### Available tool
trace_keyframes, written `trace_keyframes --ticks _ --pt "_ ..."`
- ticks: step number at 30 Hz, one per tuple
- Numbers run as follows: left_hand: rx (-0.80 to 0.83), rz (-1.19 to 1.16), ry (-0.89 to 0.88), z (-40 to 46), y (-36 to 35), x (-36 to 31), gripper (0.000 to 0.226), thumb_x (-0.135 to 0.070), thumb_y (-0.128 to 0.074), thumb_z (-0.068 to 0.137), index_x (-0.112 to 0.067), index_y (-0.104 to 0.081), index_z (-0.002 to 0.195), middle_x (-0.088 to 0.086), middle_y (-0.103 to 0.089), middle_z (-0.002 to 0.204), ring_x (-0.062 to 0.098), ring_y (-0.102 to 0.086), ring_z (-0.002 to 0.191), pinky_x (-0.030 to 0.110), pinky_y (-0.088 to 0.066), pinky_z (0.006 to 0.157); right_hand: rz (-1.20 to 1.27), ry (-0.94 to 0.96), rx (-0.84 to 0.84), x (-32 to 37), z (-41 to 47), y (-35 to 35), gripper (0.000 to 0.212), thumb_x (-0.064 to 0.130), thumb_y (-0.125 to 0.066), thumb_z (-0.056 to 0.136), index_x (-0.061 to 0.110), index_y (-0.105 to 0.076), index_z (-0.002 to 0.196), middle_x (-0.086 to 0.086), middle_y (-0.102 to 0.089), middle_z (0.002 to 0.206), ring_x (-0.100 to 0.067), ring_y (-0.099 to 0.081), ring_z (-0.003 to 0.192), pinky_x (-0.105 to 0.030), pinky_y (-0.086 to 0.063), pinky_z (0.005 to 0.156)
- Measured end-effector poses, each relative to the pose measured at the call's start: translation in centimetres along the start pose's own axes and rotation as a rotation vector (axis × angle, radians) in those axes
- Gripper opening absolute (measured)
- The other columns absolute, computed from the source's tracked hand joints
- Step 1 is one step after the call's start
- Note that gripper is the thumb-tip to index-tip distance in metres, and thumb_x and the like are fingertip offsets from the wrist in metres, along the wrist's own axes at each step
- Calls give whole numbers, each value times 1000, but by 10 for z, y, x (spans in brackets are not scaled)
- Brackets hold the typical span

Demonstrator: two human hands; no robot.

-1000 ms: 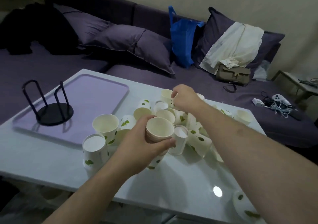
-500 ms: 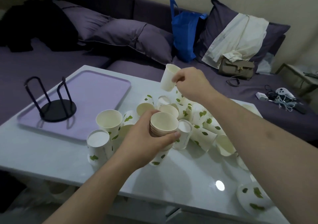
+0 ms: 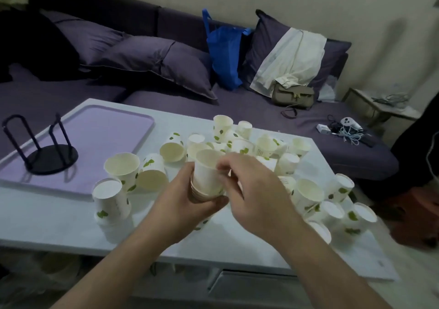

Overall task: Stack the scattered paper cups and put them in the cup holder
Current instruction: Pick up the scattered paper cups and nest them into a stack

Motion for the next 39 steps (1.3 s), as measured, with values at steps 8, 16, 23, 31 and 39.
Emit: trace_keyframes --ticks 8,16,23,31,39 --pt "-13 -2 -40 0 -11 1 63 -19 -94 80 -39 -60 130 -25 -76 115 1 -76 103 28 -62 84 -38 -7 19 6 -22 2 39 24 -56 100 12 -67 135 2 -66 137 -15 -58 125 -26 -46 107" --pt "-10 -15 -21 4 -23 1 61 -11 -91 80 -40 -62 125 -21 -78 109 4 -77 95 26 -60 79 108 -18 89 -9 -32 -9 35 15 -57 103 6 -69 134 -1 -64 144 -14 -51 137 -23 -35 119" --pt "-31 -11 -1 9 -28 4 64 -40 -97 75 -53 -58 123 -30 -72 114 -4 -69 105 28 -57 89 4 -521 -179 -127 -12 36 23 3 -60 91 18 -69 107 2 -68 110 -12 -61 97 -22 -47 84" --pt "-20 5 2 15 -29 5 64 -43 -96 74 -54 -60 125 -30 -73 117 -3 -71 105 27 -57 88 -342 -952 218 -256 15 38 48 33 -68 95 13 -57 136 -12 -65 130 -35 -63 119 -36 -48 80" --pt "-10 23 4 17 -28 7 62 -44 -96 75 -56 -59 123 -32 -73 115 -4 -71 103 25 -55 87 -321 -939 324 -281 9 9 46 35 -67 91 24 -58 135 -5 -66 126 -29 -65 110 -39 -58 91"
Point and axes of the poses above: each hand's wrist, its own z-axis towards the middle knuckle, its own y-axis out of the back of the hand, x = y × z, the point moved 7 cm from there along z, towards the middle knuckle
